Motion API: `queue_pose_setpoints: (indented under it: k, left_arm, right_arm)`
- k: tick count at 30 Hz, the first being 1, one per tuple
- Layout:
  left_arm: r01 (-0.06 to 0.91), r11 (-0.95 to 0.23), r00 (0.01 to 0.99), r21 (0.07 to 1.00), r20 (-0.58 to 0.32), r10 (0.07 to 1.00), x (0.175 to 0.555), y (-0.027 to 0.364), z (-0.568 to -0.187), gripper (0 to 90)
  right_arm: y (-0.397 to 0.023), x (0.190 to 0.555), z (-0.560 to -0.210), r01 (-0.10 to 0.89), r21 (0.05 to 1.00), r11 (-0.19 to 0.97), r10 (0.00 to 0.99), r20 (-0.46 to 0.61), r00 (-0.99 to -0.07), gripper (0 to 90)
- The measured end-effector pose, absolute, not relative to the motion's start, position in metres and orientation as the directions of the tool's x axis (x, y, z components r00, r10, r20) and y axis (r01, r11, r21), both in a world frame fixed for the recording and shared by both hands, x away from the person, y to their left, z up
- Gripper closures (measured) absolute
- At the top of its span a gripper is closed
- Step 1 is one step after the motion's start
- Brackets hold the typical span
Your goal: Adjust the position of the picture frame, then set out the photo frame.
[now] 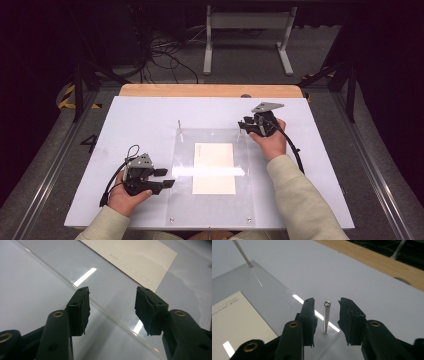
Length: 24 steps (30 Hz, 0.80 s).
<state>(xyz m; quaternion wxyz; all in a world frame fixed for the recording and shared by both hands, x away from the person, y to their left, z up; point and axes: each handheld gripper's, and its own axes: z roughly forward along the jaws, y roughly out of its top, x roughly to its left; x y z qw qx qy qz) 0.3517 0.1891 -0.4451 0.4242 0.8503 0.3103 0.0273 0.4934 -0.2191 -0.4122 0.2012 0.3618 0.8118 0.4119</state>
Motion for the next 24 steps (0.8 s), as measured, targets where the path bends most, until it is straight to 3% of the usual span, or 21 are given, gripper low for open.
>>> queue_pose_setpoints:
  k: [9, 16, 20, 22, 24]
  left_arm:
    - [0.435, -0.36, 0.791, 0.825, -0.159, 0.591, 0.349, 0.195, -0.434, 42.0]
    - [0.415, -0.316, 0.774, 0.853, -0.149, 0.615, 0.348, 0.2, -0.433, 40.6]
    - [0.413, -0.309, 0.769, 0.857, -0.147, 0.622, 0.349, 0.201, -0.433, 40.2]
    - [0.414, -0.307, 0.768, 0.857, -0.147, 0.623, 0.348, 0.201, -0.433, 40.1]
    - [0.41, -0.309, 0.77, 0.858, -0.144, 0.621, 0.348, 0.2, -0.433, 40.1]
  right_arm:
    - [-0.247, 0.461, -0.406, 0.339, 0.894, 0.292, 0.743, 0.01, -0.669, 58.1]
    - [-0.252, 0.459, -0.409, 0.312, 0.927, 0.21, 0.725, 0.067, -0.685, 57.0]
    - [-0.248, 0.465, -0.414, 0.326, 0.924, 0.2, 0.738, 0.076, -0.67, 60.2]
    - [-0.247, 0.47, -0.421, 0.373, 0.917, 0.14, 0.734, 0.156, -0.661, 62.9]
    - [-0.242, 0.475, -0.427, 0.384, 0.913, 0.14, 0.748, 0.156, -0.645, 64.6]
